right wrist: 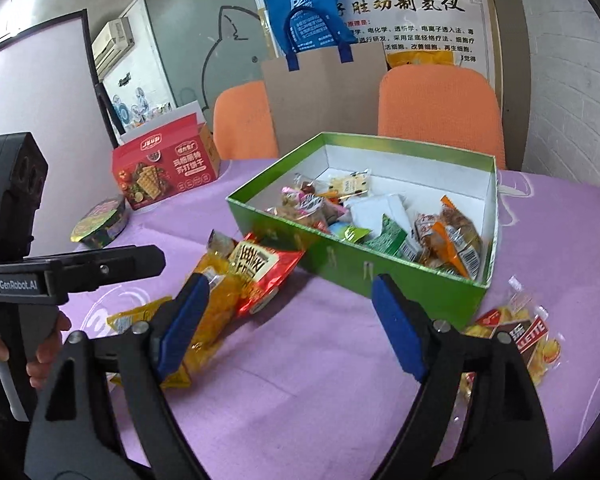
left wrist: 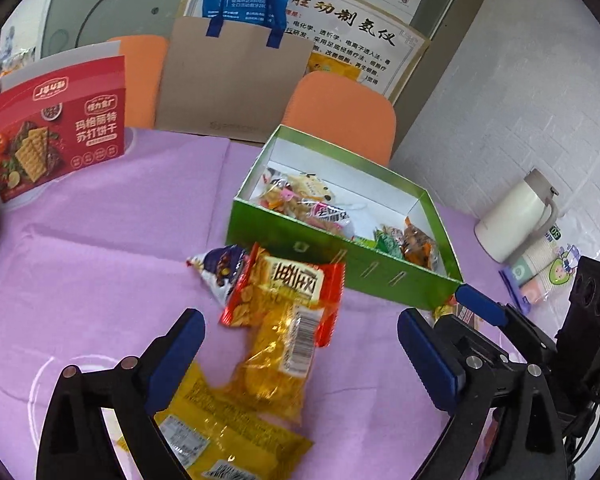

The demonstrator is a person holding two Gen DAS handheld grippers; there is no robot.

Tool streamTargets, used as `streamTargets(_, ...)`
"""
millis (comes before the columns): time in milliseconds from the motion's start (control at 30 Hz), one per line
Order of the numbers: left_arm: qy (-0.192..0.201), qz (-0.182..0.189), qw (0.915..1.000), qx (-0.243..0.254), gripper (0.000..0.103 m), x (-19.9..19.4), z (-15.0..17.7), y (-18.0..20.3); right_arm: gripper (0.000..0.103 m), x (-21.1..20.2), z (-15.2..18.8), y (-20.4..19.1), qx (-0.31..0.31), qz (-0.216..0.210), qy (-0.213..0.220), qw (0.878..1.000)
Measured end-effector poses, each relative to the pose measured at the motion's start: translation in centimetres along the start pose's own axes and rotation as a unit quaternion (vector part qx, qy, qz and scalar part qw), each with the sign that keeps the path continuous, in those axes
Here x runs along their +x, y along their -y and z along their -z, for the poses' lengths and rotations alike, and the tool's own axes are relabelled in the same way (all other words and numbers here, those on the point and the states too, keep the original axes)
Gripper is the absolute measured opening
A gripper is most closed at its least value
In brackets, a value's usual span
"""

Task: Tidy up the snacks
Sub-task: 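Withdraw both tools from the box toward the yellow chip bags, then grasp the clear yellow chip bag with the left tool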

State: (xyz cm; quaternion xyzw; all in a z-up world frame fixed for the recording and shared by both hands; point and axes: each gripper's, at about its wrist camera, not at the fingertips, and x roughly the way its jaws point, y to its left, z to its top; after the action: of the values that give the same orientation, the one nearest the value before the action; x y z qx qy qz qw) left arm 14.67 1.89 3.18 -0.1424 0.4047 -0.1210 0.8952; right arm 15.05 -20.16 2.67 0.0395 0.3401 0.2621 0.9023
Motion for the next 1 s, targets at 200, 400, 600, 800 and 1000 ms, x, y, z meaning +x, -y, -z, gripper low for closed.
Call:
streamTargets(200, 0.006, -0.019, 0.9997, -0.017, 0.099, -2.6, 3.2, -2.8, 0.083, 2.4, 1.9, -2.8, -0.024, -0.030, -0.052, 0.998)
streamTargets(400, 0.017, -0.037, 0.9986, -0.033, 0.099, -4.9, 5.4, -5.1, 0.083, 5.3, 2.0, -6.3, -0.032, -0.042, -0.064, 0.997)
streamTargets(600, 0.023, -0.044, 0.9979, -0.042, 0.099, -5.6, 5.9, -6.4, 0.071, 9.0, 2.4, -7.6, -0.028, 0.000, -0.079, 0.996)
streamTargets(800, 0.019, -0.030, 0.9989, -0.029, 0.099, -4.9, 6.2, -6.5, 0.054, 7.1, 2.9, -5.0, -0.038, -0.005, -0.097, 0.995)
streamTargets(1000, 0.011, -0.006, 0.9999, -0.006, 0.099, -3.3, 5.8, -4.8, 0.055, 3.4, 4.2, -2.9, -0.045, 0.030, -0.088, 0.995)
